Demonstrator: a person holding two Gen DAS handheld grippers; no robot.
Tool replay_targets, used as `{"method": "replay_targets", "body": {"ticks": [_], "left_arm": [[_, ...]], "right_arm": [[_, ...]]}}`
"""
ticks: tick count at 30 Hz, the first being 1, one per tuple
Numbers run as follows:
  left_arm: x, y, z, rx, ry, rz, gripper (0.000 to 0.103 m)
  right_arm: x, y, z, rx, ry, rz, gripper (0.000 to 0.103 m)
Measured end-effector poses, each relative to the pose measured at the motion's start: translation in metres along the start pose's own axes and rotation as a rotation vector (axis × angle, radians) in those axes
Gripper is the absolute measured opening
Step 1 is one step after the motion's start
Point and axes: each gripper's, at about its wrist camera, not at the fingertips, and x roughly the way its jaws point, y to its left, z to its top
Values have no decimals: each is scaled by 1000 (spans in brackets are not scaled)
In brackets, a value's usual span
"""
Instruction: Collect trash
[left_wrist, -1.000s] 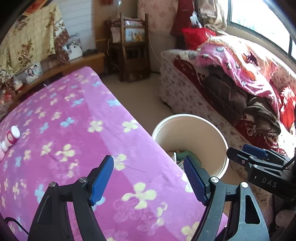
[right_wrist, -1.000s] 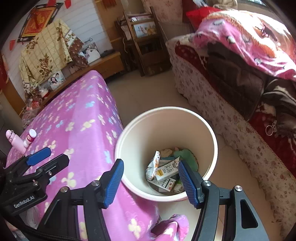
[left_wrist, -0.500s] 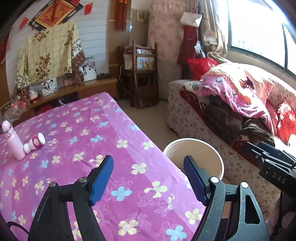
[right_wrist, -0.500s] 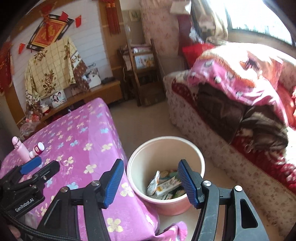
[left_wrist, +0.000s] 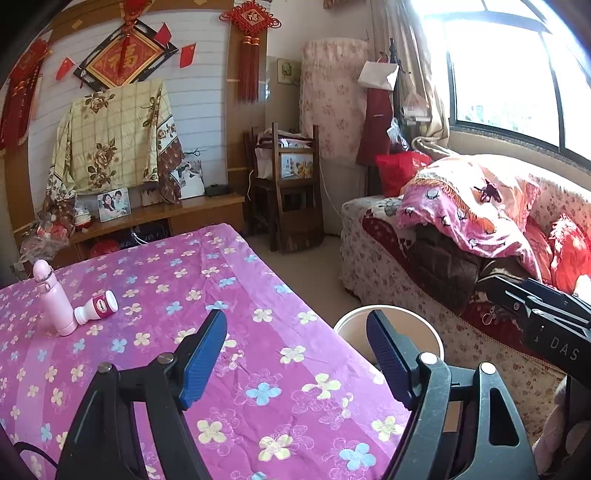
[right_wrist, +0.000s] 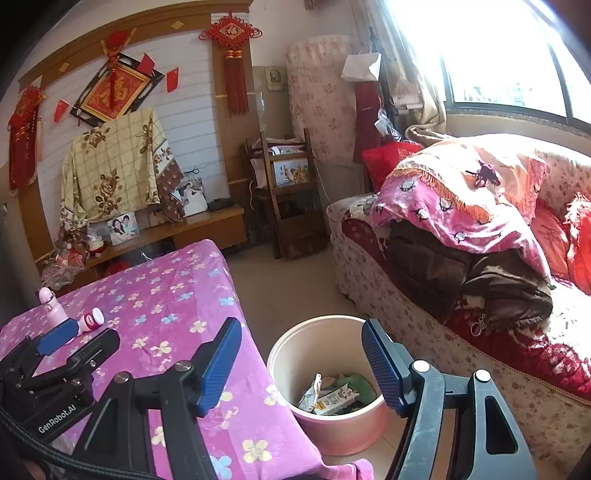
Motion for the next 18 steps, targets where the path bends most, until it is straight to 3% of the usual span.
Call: {"method": "replay_targets", "body": {"ticks": [18], "left_arm": [[-4, 4, -3, -15, -14, 13, 78]], "right_arm": [[-10, 6, 1, -25, -21, -21, 73]]}}
